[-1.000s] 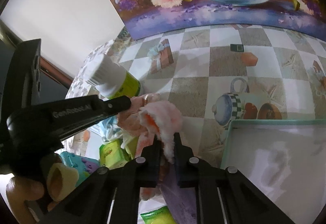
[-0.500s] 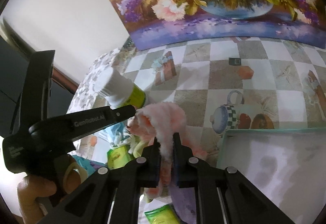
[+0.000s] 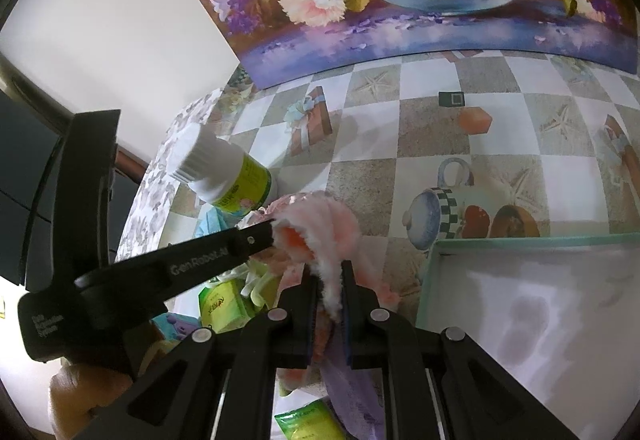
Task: Organize soft objects
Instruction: 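Lift both pink cloths from the pile and carry them toward the tray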
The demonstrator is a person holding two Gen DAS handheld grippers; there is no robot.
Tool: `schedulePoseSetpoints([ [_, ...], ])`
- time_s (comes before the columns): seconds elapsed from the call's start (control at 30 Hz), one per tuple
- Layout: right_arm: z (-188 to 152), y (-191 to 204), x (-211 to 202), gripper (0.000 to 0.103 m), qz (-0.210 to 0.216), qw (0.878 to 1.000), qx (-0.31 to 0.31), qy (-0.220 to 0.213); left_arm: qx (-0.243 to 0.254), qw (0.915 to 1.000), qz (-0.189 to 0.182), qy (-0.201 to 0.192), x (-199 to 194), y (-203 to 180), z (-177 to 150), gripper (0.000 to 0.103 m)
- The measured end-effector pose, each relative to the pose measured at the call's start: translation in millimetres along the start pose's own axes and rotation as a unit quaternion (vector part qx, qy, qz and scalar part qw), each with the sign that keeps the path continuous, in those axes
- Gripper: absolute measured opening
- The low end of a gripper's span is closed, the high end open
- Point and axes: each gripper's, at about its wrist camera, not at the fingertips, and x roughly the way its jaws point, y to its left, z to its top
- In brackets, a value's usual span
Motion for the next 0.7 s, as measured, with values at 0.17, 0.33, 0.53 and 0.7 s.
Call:
schedulePoseSetpoints([
  [0.17,2,5,-8,0.01,0.013,1.0,-0.005,-0.011,-0.01,0.9997,-0.013,-0.018,-14,5,5,0.006],
  [0.33,5,11,-18,0.01,0.024,0.999,-0.009,-0.022,-0.005,0.9987,-0.022,-0.046,-37,1,10,0.006],
  [0.53,8,16,-30,0.01,0.046,0.998,-0.008,-0.035,-0.003,0.9966,-0.028,-0.077,-63,-1,14,0.006],
  [0.7,11,22,-46,0.01,0.06,0.997,-0.014,-0.053,0.001,0.9934,-0.032,-0.11,-89,-4,17,0.006],
])
